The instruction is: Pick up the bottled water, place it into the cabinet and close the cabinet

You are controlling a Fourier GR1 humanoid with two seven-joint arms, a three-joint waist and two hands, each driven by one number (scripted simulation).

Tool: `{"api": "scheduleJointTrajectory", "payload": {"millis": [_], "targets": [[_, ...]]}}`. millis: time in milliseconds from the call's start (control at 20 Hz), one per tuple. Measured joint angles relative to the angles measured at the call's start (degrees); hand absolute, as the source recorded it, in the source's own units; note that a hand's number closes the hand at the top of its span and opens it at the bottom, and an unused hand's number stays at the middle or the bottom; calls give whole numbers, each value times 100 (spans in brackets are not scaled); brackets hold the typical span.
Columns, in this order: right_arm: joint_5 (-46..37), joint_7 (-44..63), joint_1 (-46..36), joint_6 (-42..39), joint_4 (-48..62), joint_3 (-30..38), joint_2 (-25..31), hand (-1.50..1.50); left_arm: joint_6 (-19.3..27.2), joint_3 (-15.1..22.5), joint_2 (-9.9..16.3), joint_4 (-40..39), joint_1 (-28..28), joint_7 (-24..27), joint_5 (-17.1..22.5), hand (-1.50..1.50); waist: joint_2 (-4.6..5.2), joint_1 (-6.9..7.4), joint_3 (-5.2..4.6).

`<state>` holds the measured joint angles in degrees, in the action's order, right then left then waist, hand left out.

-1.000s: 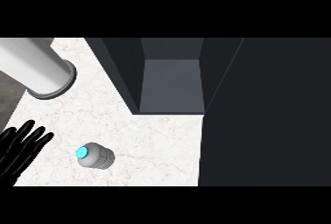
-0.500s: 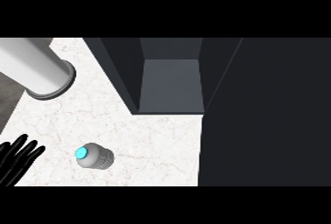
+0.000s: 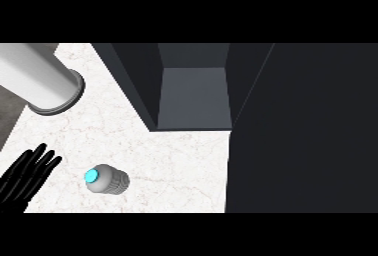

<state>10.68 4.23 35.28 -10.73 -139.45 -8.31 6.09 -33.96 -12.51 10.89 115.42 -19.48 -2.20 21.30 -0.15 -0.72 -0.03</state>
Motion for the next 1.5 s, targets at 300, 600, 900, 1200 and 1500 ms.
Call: {"api": "scheduleJointTrajectory", "payload": {"millis": [300,600,900,1200,1500], "targets": [[-54,-349,390,-194,-18,-35,9,-150,-88,19,-171,-1039,339,716,-854,-150,0,-18,-2],[-116,-888,1023,-476,-40,-150,22,-150,-15,60,-275,-2376,795,1636,-1660,-150,-1,-66,-5],[-127,-1250,1474,-669,-121,-83,80,-150,204,-21,-301,-3721,1251,2538,-2165,-150,4,-68,-6],[-176,-1357,1680,-700,-200,-220,55,-150,543,-90,-246,-5223,1901,3442,-2639,-150,15,-71,-9],[-221,-1463,1814,-781,-218,-208,99,-150,438,10,-68,-6556,2324,3966,-2799,-150,23,-76,-11]]}}
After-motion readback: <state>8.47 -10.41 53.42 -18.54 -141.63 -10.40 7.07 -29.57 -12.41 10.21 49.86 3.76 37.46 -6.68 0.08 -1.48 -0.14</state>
